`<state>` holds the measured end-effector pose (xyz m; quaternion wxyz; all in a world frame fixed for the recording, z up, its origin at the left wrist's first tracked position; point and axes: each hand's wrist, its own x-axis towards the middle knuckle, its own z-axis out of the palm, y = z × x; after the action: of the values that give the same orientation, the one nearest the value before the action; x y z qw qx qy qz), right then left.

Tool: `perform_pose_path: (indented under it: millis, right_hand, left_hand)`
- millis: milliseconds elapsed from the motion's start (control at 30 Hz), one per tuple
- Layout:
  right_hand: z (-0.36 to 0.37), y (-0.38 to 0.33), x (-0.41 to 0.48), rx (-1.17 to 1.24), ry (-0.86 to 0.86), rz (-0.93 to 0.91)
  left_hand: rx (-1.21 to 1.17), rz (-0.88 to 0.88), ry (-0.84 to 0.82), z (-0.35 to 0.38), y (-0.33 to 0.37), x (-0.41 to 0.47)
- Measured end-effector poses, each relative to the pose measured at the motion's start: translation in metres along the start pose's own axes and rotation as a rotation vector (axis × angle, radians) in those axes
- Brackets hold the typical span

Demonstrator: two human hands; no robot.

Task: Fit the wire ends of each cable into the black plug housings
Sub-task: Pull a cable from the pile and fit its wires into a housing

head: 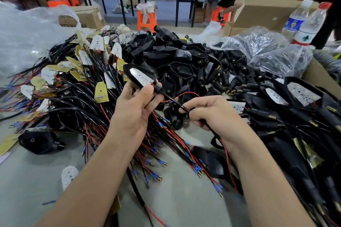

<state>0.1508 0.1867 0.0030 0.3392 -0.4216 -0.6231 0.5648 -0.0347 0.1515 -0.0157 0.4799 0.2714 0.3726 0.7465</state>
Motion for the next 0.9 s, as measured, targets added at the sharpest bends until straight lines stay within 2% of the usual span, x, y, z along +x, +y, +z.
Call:
perform_pose_path:
  millis: [133,300,400,600,700,800,900]
  right_hand:
    - [0.001,0.002,0.002,-0.079,0.105,-0.010]
    - [0.001,0.005,0.007,-0.234,0.253,-0.061]
    - [0.000,0.005,0.005,-0.257,0.244,-0.085]
    - [-0.008,0.002,-0.003,-0.706,0.302,-0.190]
    - [-0.002,-0.005,-0.002,-0.849,0.584,-0.357]
    - [0.004,-0.011,-0.003,-0.725,0.864,-0.571]
    - [0.010,-0.008,-0.003,-0.577,0.914,-0.639]
  left_hand:
    - [0.057,0.035,-0.071,-0.004,0.005,-0.004]
    - [-0.006,-0.108,-0.114,-0.011,0.014,-0.002]
    - [0.045,-0.121,-0.027,-0.013,0.017,0.003]
    - [-0.006,-0.021,0.156,-0.019,0.024,0.007]
    - [-0.023,-0.027,0.120,-0.017,0.027,0.006]
    - [0.042,-0.050,0.043,-0.020,0.030,0.003]
    - [0.123,-0.028,0.000,-0.025,0.031,0.000]
